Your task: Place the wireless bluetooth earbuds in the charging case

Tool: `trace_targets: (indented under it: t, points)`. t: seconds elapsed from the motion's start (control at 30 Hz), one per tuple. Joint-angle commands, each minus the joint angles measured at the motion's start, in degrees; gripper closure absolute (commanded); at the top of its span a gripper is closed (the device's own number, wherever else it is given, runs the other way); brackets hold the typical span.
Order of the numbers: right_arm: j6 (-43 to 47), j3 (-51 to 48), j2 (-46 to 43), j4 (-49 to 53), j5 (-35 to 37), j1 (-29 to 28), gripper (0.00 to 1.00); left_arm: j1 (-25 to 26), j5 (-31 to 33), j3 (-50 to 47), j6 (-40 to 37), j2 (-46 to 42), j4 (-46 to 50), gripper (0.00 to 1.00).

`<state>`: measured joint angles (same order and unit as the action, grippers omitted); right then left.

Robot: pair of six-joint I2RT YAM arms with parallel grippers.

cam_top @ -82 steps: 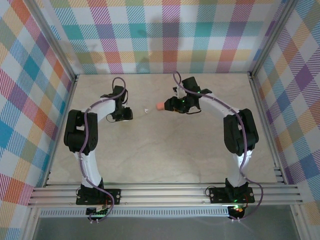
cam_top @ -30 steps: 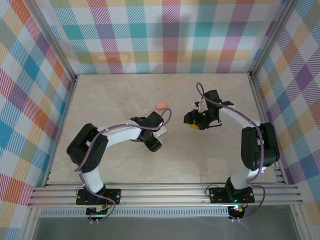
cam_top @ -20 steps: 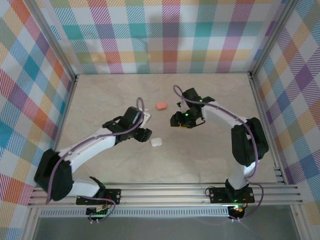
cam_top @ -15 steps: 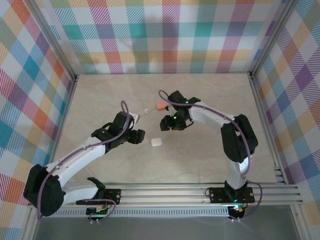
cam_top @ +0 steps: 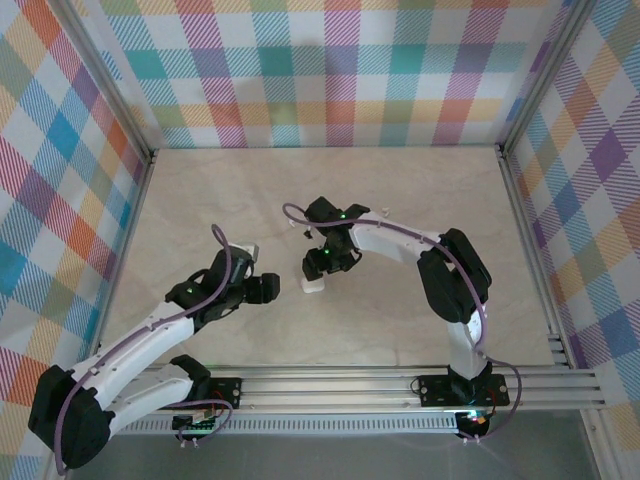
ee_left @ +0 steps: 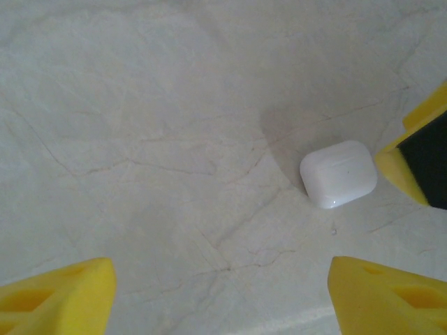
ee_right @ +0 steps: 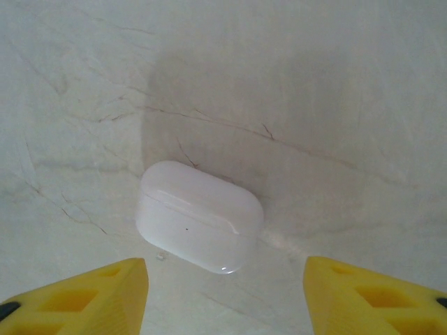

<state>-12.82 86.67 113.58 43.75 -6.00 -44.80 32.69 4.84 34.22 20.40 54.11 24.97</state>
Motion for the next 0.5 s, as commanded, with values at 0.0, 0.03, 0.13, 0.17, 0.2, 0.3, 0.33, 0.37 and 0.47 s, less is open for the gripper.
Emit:
trace_targets:
  t: [0.0, 0.03, 0.13, 0.17, 0.2, 0.3, 0.33, 0.37, 0.47]
  points:
    - [17.7, 1.2, -0.7, 0.1, -0.3, 0.2, 0.4, -0.9, -2.2, -1.6, 2.4, -1.9, -0.6, 0.22]
    - [22.2, 1.1, -0.5, 0.0, -0.8, 0.1, 0.4, -0.9, -2.3, -1.8, 2.4, -2.4, -0.4, 0.22]
    - [32.7, 0.0, 0.1, -1.4, -2.9, 0.1, 0.4, -1.0, -2.8, -2.2, 2.7, -3.2, 0.0, 0.22]
    - [36.7, -1.3, -0.1, -2.8, -3.6, 0.1, 0.4, -1.1, -3.0, -2.2, 2.8, -3.5, 0.1, 0.22]
    - [39.5, -2.6, -0.6, -4.4, -4.3, 0.0, 0.4, -1.1, -3.1, -2.2, 2.9, -3.7, 0.3, 0.22]
    - [46.6, -5.6, -2.0, -8.8, -6.9, 0.1, 0.39, -1.2, -3.5, -2.2, 3.2, -4.1, 0.8, 0.22]
    - [48.8, -6.0, -2.1, -9.4, -8.0, 0.1, 0.38, -1.2, -3.6, -2.2, 3.4, -4.3, 1.1, 0.22]
    - [51.1, -6.1, -2.0, -9.4, -8.9, 0.1, 0.38, -1.2, -3.7, -2.2, 3.6, -4.5, 1.2, 0.22]
    - [55.0, -4.5, -0.3, -7.5, -9.2, 0.0, 0.37, -1.5, -3.8, -2.5, 4.3, -4.9, 1.2, 0.22]
